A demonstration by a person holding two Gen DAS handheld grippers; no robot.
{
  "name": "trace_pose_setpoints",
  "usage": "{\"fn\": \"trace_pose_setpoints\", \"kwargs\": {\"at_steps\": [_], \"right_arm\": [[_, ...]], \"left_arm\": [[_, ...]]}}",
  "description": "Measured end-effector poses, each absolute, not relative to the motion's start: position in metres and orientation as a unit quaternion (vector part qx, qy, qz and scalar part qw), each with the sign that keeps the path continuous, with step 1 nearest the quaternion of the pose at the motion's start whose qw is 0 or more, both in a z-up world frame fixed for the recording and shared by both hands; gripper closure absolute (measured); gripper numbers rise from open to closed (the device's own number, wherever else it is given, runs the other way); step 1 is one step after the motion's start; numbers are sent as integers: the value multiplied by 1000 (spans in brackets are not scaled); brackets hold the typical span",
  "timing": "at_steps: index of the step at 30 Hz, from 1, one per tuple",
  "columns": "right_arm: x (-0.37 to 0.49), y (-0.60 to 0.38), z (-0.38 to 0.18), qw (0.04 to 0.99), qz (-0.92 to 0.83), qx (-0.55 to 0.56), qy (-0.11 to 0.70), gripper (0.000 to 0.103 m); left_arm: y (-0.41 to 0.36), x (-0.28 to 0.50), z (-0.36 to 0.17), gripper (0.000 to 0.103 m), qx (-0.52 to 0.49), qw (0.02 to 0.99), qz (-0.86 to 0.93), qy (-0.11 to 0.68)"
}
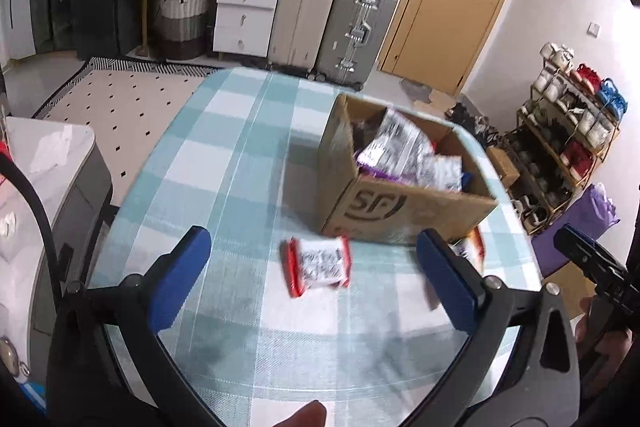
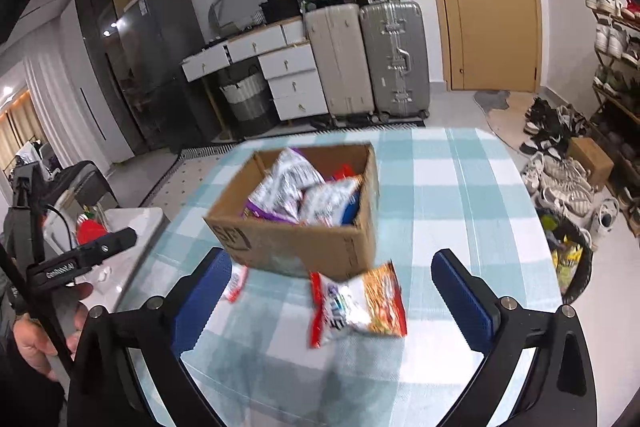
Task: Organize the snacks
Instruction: 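Withdraw both tools from the box back over the remaining snacks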
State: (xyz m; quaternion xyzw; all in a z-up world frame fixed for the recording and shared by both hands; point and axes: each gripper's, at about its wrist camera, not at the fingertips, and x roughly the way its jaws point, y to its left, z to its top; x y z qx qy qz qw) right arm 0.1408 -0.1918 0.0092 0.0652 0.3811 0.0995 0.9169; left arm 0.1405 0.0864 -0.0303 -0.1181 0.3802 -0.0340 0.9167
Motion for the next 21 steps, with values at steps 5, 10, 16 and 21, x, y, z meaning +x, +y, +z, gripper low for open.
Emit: {"fn": "trace_pose_setpoints", "kwargs": {"at_steps": [5,10,16,21], "right_arm": [[147,-196,-30,909,95,73,398,1],[155,-193,-59,905,98,67,408,1],[154,-195,-72,913,100,74,388,1],[151,-195,-73,919,108,76,371,1]], "left_arm": [[85,150,-64,1,-134,908,-35,395],[84,162,-92,1,-144,905,-43,399],[86,173,-111,1,-137,903,-38,406],[78,179,-124,1,-112,904,-44,411]]}}
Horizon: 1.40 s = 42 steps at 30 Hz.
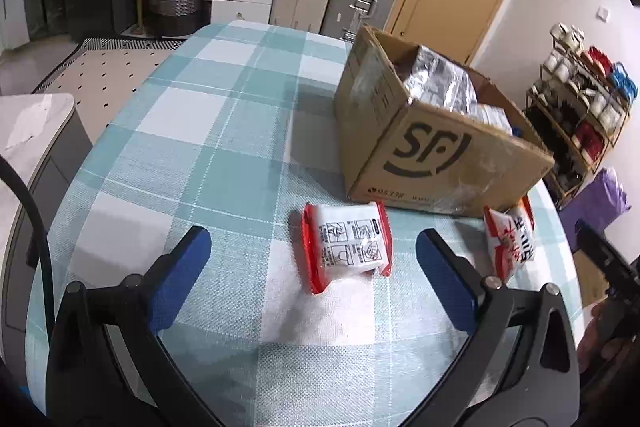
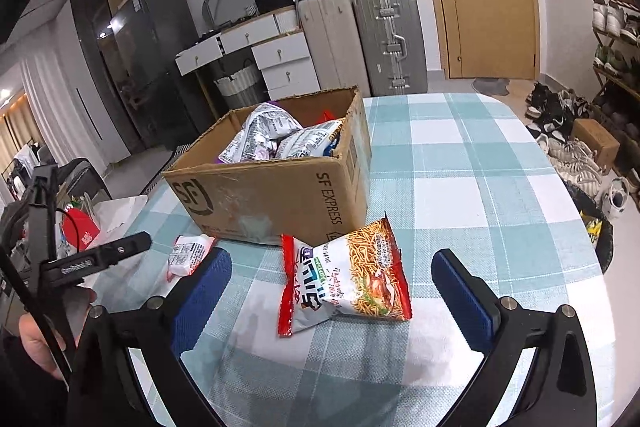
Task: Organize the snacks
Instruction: 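Withdraw both tools from the box back over the remaining snacks, then lower the left gripper onto the small white-and-red pack and close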
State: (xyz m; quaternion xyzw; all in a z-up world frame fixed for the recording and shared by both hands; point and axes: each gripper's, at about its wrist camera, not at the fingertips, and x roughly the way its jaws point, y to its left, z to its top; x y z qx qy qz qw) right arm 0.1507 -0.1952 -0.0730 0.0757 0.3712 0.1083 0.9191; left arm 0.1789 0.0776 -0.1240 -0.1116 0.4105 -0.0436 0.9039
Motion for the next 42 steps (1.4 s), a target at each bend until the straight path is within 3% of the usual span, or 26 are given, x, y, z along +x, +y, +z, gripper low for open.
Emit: {"fn": "trace_pose_setpoints", "kwargs": {"at_steps": [11,14,18,24,30,42], "right_arm": [[142,-196,-69,919,130,85,362,1],[138,-195,-69,921,133,76,358,1],[137,-196,-70,918,140,83,361,1],[136,-194,-71,918,145,78,361,1],[136,-191,-75,916,143,68,368,1],[139,-202,-81,914,124,77,378,1]], "left_arm": [[65,201,-150,2,-103,890,-49,441],[57,210,-161,14,-93,882,-62,459],[47,219,-165,18,-71,883,-64,459],[29,224,-169,37,5,891,-42,451],[38,224,-168,56,-9,891,-59,451],[49,206,-149,58,-13,893,-70,444]]}}
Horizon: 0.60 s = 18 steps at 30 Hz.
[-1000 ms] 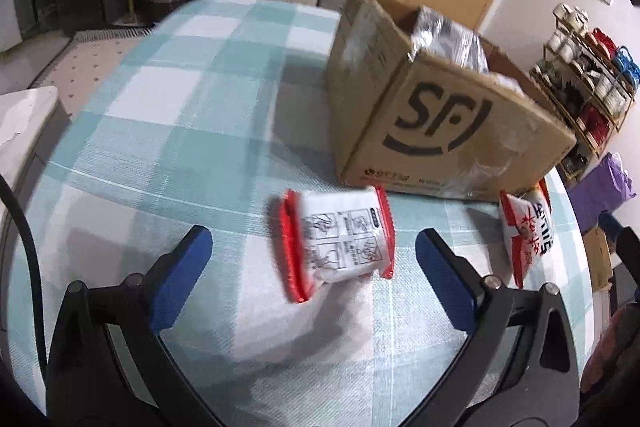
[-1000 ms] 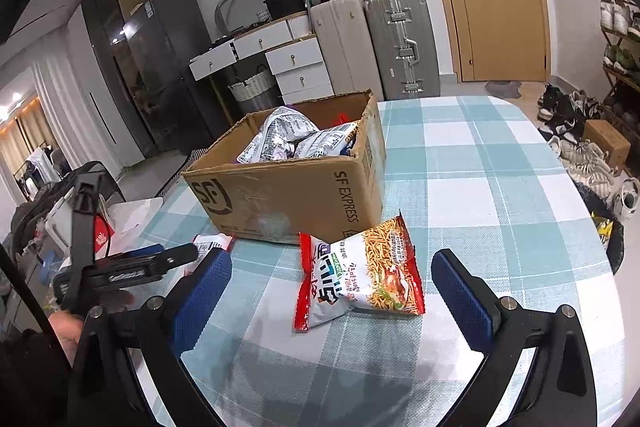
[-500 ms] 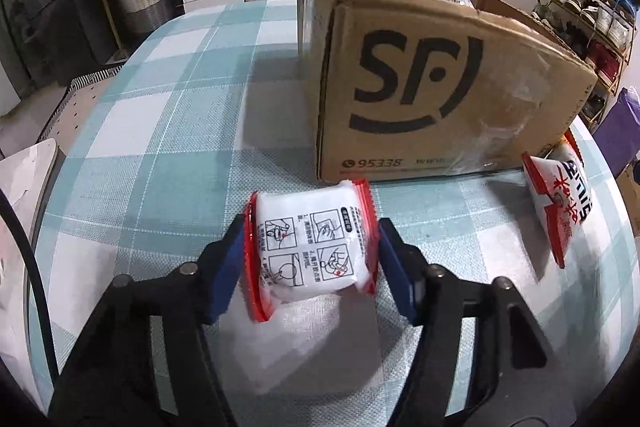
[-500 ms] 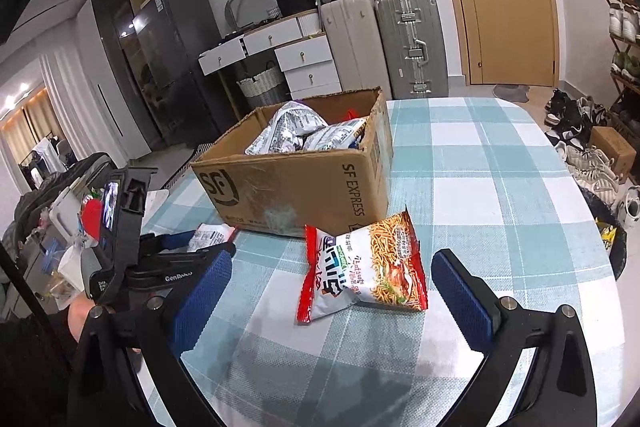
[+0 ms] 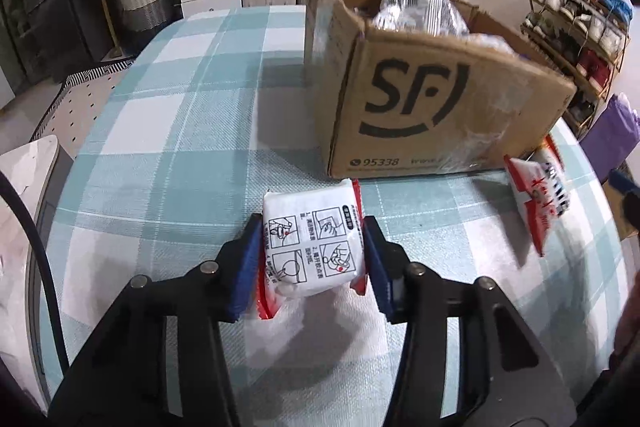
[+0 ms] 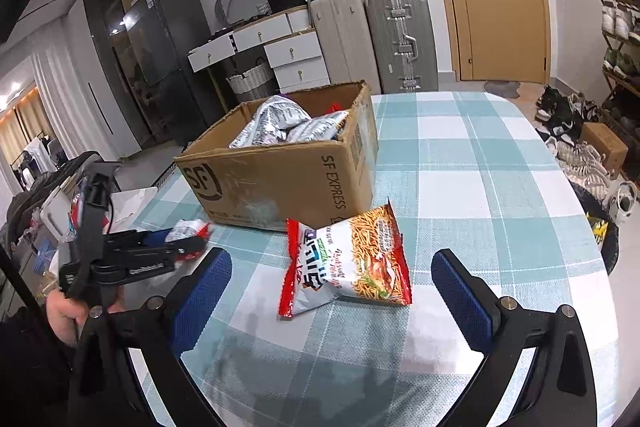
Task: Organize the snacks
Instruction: 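Lift the white-and-red pack with left gripper while right gripper grasps the red-edged noodle bag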
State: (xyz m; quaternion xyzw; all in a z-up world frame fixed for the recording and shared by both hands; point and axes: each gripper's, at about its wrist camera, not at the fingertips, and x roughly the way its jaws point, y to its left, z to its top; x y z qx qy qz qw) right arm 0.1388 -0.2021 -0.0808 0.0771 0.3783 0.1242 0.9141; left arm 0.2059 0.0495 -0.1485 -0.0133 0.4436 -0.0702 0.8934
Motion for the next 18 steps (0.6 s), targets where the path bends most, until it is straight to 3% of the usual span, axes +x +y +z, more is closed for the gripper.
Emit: {"fn": "trace_pose_setpoints", "kwargs": {"at_steps": [18], "right_arm": [[180,-168,-116,895,98,-9,435,1]], "left_arm": [[74,163,-100,57,-101,894,-95,426]]}}
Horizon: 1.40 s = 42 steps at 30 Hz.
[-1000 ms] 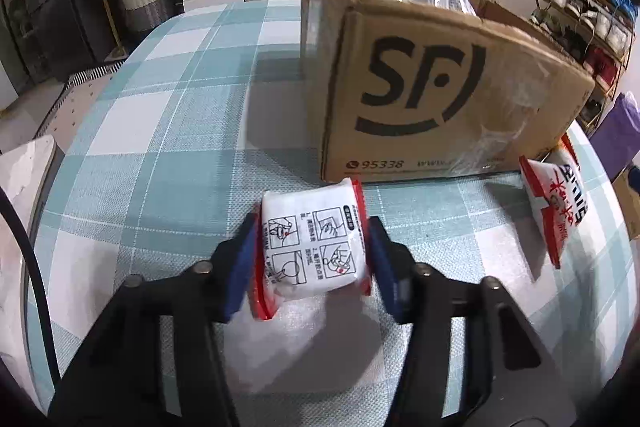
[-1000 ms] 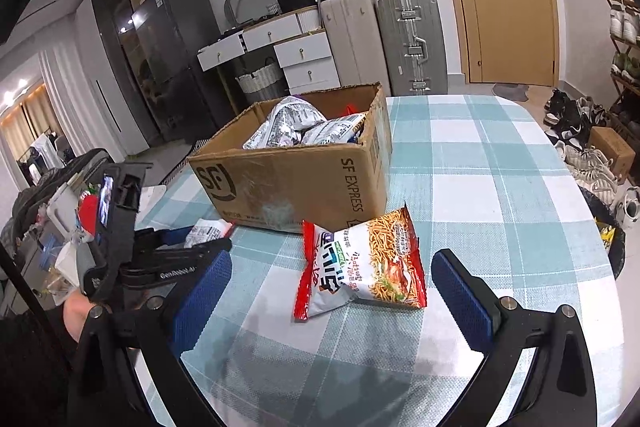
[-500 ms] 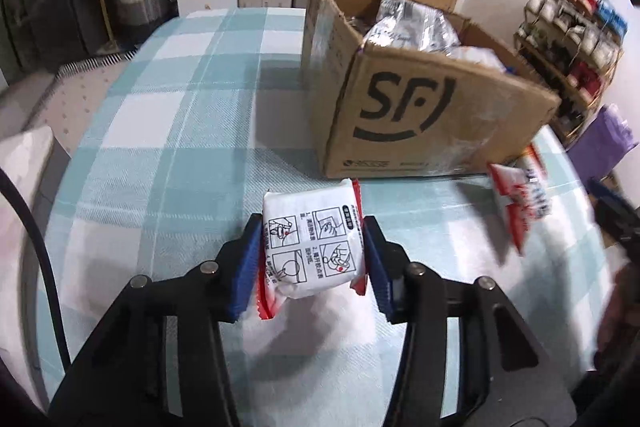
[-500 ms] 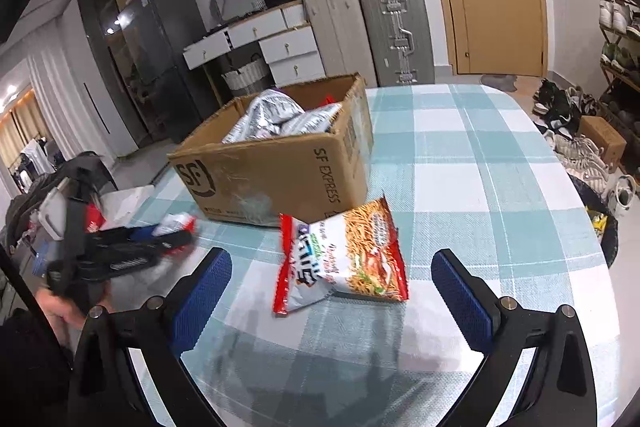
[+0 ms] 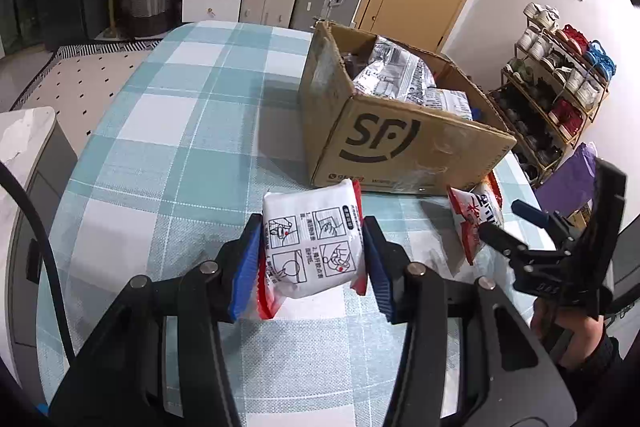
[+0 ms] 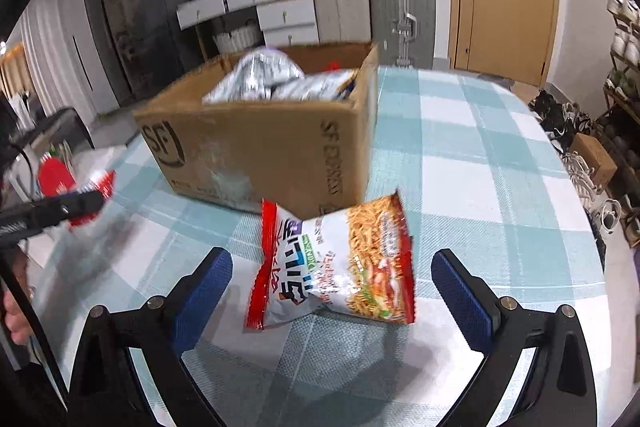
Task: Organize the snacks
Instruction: 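Lift the white-and-red pack with left gripper while right gripper grasps the red-edged noodle bag, then carry both held packs over the open SF box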
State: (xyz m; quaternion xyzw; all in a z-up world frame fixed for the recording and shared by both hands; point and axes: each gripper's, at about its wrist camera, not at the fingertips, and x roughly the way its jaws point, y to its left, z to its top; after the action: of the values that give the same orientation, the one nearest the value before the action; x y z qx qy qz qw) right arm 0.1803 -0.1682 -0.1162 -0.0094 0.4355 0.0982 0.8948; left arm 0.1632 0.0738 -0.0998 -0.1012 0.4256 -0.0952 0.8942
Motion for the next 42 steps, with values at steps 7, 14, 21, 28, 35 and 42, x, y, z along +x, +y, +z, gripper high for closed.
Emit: {"fn": "trace_pose_setpoints", "kwargs": {"at_steps": [7,14,21,28,35,42], "right_arm": [[192,-159,-131,888,94,-37,448,2],[203,-156,-147,875,82,-60,473,2],[211,-177,-146,874,86,-7,478,24],[213,-186,-146,875,94,10,475,33],[210,-194,-142,877,105,31,468,38],[189,-203,-125,879,120,77,455,39]], "left_arm": [[76,166,-105,57,-107,891,-90,432],[73,168,-108,57,-105,889,-94,436],[73,169,-109,57,-108,888,-95,437],[75,168,-109,57,-112,888,-96,436],[76,166,-108,57,-106,891,-93,431],[78,165,-109,57,-108,891,-89,431]]}}
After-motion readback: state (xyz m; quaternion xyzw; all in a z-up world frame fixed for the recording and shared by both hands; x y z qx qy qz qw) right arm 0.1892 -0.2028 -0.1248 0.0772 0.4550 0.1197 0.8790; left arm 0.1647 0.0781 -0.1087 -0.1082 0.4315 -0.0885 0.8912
